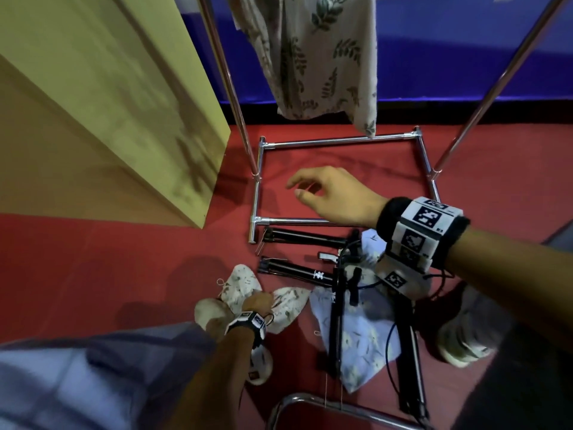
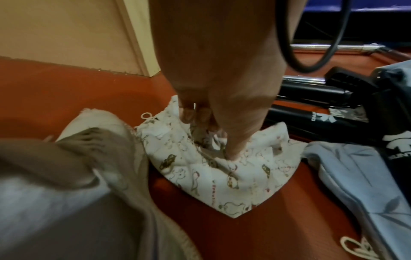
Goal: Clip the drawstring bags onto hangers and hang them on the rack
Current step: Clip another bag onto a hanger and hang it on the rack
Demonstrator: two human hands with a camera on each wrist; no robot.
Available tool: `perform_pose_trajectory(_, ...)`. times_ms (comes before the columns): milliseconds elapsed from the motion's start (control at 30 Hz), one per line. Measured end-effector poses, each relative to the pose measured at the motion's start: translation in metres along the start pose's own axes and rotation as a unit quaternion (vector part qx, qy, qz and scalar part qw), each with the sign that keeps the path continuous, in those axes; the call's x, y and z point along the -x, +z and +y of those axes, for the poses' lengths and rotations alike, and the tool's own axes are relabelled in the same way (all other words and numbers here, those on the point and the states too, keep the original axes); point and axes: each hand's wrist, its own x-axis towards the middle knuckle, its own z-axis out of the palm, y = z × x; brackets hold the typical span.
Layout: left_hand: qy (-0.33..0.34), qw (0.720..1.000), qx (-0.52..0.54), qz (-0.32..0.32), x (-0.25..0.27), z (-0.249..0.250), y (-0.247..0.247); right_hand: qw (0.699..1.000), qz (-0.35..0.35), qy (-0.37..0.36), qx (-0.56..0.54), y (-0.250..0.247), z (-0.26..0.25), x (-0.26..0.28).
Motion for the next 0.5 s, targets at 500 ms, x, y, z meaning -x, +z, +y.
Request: perform_pose_trajectory(500, 0.041, 0.923, 0.313, 0.219, 0.102, -0.011, -0.252, 0.993, -0.092, 0.076, 0.023, -0.032, -0.027, 0.019)
